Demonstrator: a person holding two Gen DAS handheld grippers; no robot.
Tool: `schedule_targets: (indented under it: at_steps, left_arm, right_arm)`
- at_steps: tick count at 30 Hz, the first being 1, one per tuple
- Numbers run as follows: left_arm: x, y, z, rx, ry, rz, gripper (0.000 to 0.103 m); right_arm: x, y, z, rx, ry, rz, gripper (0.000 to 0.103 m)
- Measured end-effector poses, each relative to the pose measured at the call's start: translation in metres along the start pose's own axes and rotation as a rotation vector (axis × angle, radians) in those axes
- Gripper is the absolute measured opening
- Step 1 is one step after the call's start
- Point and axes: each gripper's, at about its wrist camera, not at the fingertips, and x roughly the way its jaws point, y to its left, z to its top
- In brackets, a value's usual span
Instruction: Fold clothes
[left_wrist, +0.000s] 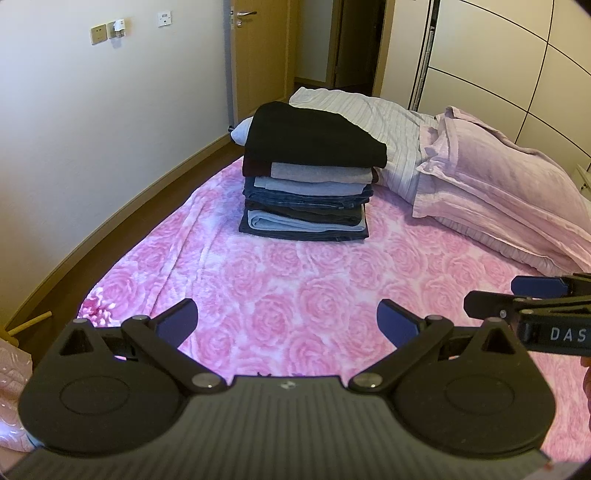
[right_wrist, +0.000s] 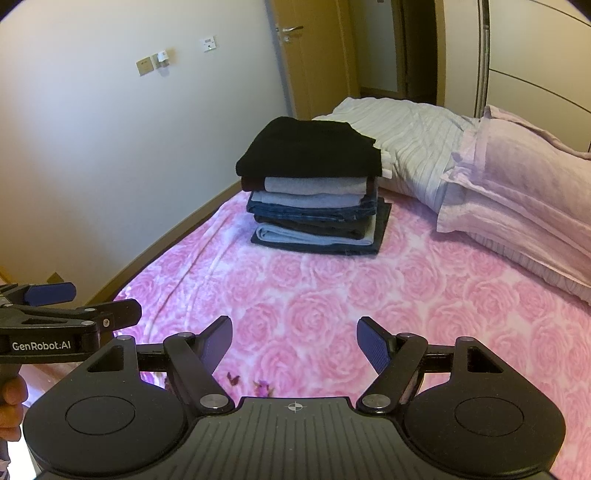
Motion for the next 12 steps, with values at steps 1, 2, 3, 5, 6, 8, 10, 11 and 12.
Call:
schedule_targets:
  at_steps: [1, 2, 3, 5, 6, 8, 10, 11, 12]
  left_arm:
    - [0.0001, -0.0003, 0.0001, 0.001, 0.000, -0.001, 0.102]
    - [0.0000, -0.0008, -0.0001, 0.001, 0.000, -0.001, 0.102]
    - [0.0002, -0.0008, -0.0001, 0.002, 0.000, -0.001, 0.102]
    - [-0.0001, -0.0013, -0.0003, 0.002, -0.001, -0.003, 0.102]
    - [0.0003, -0.0018, -0.0004, 0.003, -0.002, -0.003, 0.102]
    - [0.0005, -0.0021, -0.0005, 0.001, -0.002, -0.001, 0.102]
    - [0.0009, -0.0016, -0.0002, 0.002, -0.001, -0.003, 0.102]
    - [0.0009, -0.0025, -0.0003, 0.003, -0.001, -0.002, 0.102]
    - [0.0013, -0.0021, -0.0001, 0.004, 0.000, -0.002, 0.102]
  right_arm:
    - [-0.0003, -0.0001, -0.0001, 0.000, 0.000, 0.000, 0.071]
    - [-0.0004, -0.0003, -0.0001, -0.001, 0.000, 0.000, 0.071]
    - [-0.0006, -0.0006, -0.0001, 0.000, 0.000, 0.000, 0.071]
    - [-0.0007, -0.0008, -0.0001, 0.000, -0.001, 0.001, 0.071]
    - [-0.0006, -0.0005, -0.0002, -0.001, -0.001, 0.002, 0.071]
    - [-0.0012, -0.0016, -0.0004, -0.001, -0.002, 0.002, 0.071]
    - [-0.0009, -0.0007, -0.0002, -0.001, -0.001, 0.001, 0.071]
    - [-0.0011, -0.0009, -0.0003, 0.000, -0.001, 0.001, 0.071]
    - [-0.0016, -0.0012, -0.0004, 0.000, -0.003, 0.000, 0.071]
